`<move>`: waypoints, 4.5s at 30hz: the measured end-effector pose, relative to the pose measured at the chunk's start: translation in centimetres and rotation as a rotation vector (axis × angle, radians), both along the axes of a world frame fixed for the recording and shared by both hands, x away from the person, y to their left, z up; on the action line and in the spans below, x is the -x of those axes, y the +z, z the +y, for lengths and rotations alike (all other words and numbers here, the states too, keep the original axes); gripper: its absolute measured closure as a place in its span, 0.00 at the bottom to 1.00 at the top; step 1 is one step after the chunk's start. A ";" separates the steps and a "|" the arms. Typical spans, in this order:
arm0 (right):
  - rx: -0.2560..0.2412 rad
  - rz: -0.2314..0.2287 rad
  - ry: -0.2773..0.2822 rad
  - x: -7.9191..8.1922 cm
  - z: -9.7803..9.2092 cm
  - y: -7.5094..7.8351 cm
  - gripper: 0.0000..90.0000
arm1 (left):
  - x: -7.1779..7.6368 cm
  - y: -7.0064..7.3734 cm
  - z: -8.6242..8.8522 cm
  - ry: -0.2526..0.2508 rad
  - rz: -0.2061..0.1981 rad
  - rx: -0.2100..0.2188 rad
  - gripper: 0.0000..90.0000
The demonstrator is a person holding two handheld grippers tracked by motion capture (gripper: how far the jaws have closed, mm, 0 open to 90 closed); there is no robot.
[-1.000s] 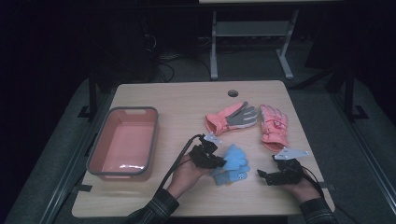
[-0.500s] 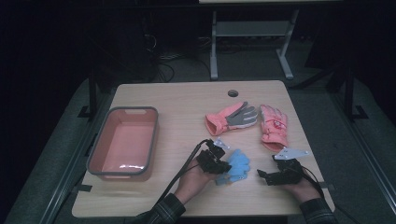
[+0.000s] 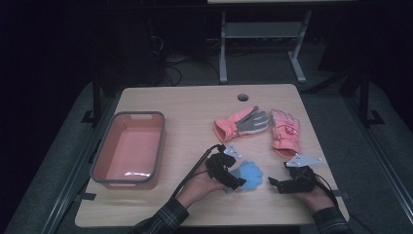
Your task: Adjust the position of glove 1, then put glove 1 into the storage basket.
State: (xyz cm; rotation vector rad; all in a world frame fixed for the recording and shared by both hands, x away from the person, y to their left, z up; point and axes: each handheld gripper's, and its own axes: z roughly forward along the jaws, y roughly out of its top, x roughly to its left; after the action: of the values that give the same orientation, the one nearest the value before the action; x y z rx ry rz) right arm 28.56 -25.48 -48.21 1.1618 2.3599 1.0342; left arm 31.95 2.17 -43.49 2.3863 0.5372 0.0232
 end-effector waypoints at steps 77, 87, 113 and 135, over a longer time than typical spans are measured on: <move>-0.002 0.001 0.001 0.1 -0.1 0.0 0.15 | -1.7 -1.0 2.0 -0.019 0.082 0.055 0.90; -0.002 0.001 0.002 0.1 -0.1 0.0 0.15 | -1.5 -2.2 1.4 -0.077 0.087 -0.005 0.56; -0.002 0.001 0.002 0.1 -0.1 0.0 0.15 | -0.8 -2.5 1.6 -0.110 0.069 0.035 0.89; -0.002 0.000 0.002 0.1 -0.1 0.0 0.15 | -2.8 4.3 7.9 0.075 0.026 0.141 0.89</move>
State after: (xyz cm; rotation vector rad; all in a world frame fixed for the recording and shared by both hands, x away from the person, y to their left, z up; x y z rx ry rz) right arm 28.49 -25.54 -48.20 1.1602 2.3609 1.0370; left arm 34.80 10.06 -39.21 2.2313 0.6204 -0.0122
